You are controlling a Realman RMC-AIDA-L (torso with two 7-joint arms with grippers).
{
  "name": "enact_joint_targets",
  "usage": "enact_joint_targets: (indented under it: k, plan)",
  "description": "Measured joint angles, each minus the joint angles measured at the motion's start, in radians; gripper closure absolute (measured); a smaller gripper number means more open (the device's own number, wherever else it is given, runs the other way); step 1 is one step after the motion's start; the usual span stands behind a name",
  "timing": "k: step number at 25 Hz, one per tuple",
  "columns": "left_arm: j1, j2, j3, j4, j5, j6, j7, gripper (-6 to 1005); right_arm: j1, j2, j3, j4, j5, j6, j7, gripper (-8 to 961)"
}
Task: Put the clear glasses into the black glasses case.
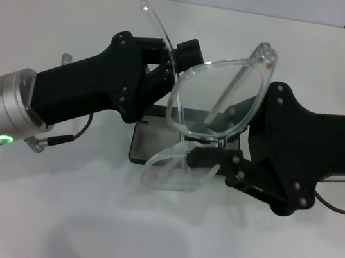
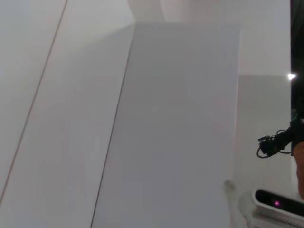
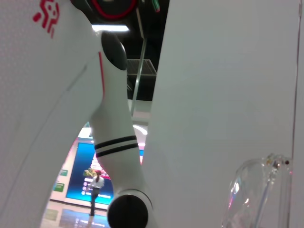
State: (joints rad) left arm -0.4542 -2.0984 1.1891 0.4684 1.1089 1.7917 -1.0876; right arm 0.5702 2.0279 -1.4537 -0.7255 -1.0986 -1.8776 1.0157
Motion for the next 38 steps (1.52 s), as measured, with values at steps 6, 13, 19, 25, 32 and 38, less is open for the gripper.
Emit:
enact_joint_targets:
  k: [6,13,19,25,32,38]
  plan:
    - [-0.005,0.0,0.0,0.001,0.0,0.014,0.001,945,0.001,-0.001,0.0,0.001,-0.001,0.036,0.0,830]
    - [-0.015,0.0,0.0,0.001,-0.002,0.03,0.001,945,0.004,-0.003,0.0,0.002,-0.005,0.058,0.0,828]
    - [-0.016,0.0,0.0,0.002,-0.002,0.041,0.001,945,0.006,-0.005,0.004,0.002,-0.006,0.078,0.007,827]
    - [-0.017,0.001,0.0,0.003,-0.002,0.052,0.001,945,0.011,-0.007,0.005,0.002,-0.006,0.107,0.009,825]
    - [-0.017,0.001,0.0,0.004,-0.013,0.055,0.0,945,0.013,-0.006,0.002,0.003,-0.006,0.124,0.01,823]
    - [-0.017,0.002,0.0,0.004,-0.015,0.064,0.003,945,0.014,-0.006,0.005,0.003,-0.006,0.14,0.026,822]
